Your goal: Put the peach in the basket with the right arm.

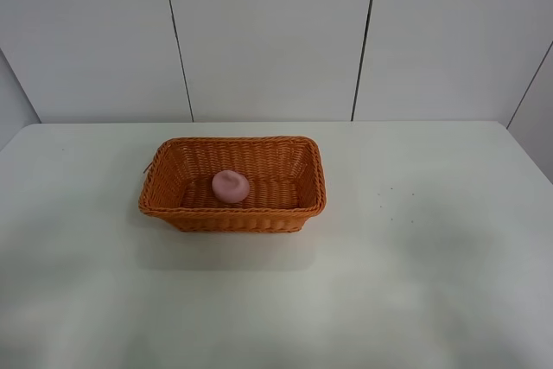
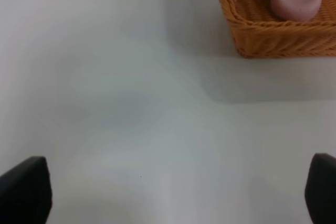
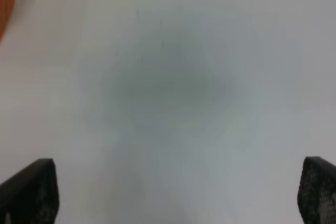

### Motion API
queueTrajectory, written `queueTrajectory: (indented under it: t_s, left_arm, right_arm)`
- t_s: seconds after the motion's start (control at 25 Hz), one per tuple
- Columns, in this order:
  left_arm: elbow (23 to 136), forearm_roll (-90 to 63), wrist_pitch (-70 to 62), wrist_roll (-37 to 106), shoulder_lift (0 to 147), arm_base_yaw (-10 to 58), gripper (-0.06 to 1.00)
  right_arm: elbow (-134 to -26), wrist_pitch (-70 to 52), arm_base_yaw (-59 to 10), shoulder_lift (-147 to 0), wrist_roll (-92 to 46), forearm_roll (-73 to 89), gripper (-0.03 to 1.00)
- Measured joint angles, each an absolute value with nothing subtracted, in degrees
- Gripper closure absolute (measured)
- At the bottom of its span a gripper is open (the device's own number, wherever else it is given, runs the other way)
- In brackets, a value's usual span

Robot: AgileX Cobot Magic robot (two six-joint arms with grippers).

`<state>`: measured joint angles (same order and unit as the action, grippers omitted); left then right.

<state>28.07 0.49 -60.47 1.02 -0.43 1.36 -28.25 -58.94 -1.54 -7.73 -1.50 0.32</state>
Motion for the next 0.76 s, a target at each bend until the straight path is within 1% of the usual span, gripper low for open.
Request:
queueTrajectory:
  t_s: [0.24, 0.76]
  left_arm:
    - [28.1, 0.5, -60.5, 1.0, -0.4, 1.4, -0.05]
    - [28.1, 0.5, -60.5, 1.0, -0.4, 1.4, -0.05]
  right_arm:
    - [-28.1, -58.9, -1.5, 0.1, -1.5, 0.3, 0.27]
    - [-28.1, -58.9, -1.5, 0.2, -1.5, 0.3, 0.27]
